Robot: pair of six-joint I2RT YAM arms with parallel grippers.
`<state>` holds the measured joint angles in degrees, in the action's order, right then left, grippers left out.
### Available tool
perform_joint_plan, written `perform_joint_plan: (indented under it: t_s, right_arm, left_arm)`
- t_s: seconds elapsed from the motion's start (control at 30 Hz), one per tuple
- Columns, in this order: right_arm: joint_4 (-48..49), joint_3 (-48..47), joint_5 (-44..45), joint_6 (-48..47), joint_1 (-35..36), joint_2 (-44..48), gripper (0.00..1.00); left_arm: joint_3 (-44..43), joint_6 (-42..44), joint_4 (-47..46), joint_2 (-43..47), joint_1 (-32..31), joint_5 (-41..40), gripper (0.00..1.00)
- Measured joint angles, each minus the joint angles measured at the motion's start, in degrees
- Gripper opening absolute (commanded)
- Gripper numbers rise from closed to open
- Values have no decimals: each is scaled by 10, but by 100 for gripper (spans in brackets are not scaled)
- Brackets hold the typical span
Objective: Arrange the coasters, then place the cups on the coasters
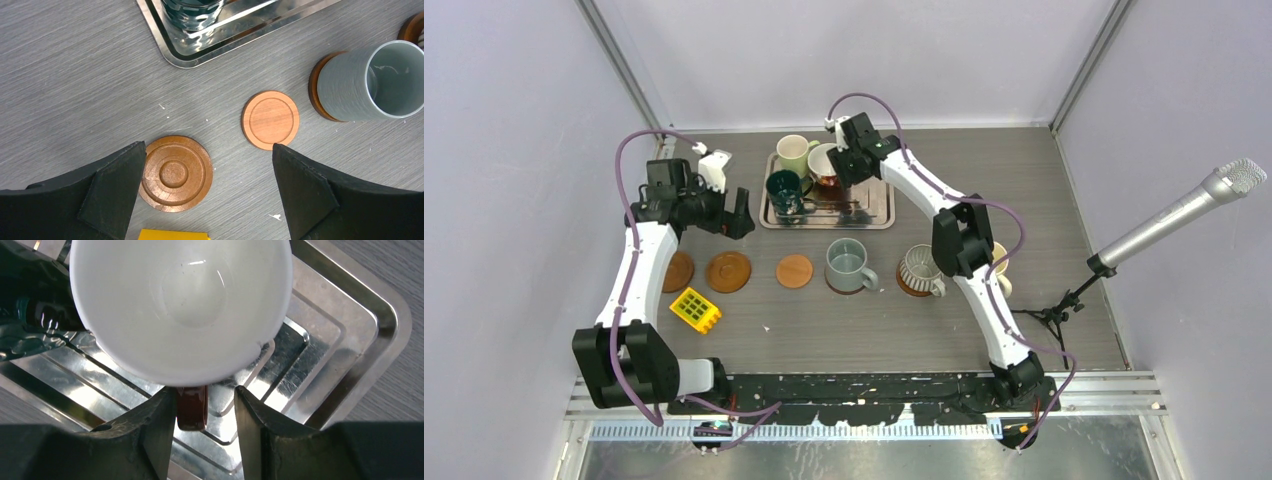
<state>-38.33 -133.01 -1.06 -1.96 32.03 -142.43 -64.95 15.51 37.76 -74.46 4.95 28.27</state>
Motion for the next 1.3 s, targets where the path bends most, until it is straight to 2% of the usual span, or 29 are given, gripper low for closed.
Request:
perform_joint_plan:
  t_s: [0.17, 0.27, 0.43, 0.53, 0.73, 1.0, 1.3]
  right_arm:
    - [-2, -34, 2, -6, 3, -31, 47]
    - [-6, -37, 10, -9, 3, -37, 40]
    - [-7, -43, 20, -16, 5, -39, 19]
    - [-7, -44, 24, -18, 7, -39, 1]
    - [0, -29, 28, -20, 9, -33, 0]
    - [87, 141, 34, 0, 9, 63, 0]
    - [148, 194, 38, 9, 9, 97, 0]
  left_arm:
    - [0, 0, -3, 0, 0, 0, 100]
    - [0, 1, -6, 0, 0, 0, 100]
    - [1, 1, -11, 0, 0, 0, 100]
    - [2, 1, -12, 0, 0, 0, 100]
    - [5, 0, -15, 0, 0, -2, 100]
    - [7, -1, -15, 0, 0, -2, 100]
    - [7, -1, -15, 0, 0, -12, 100]
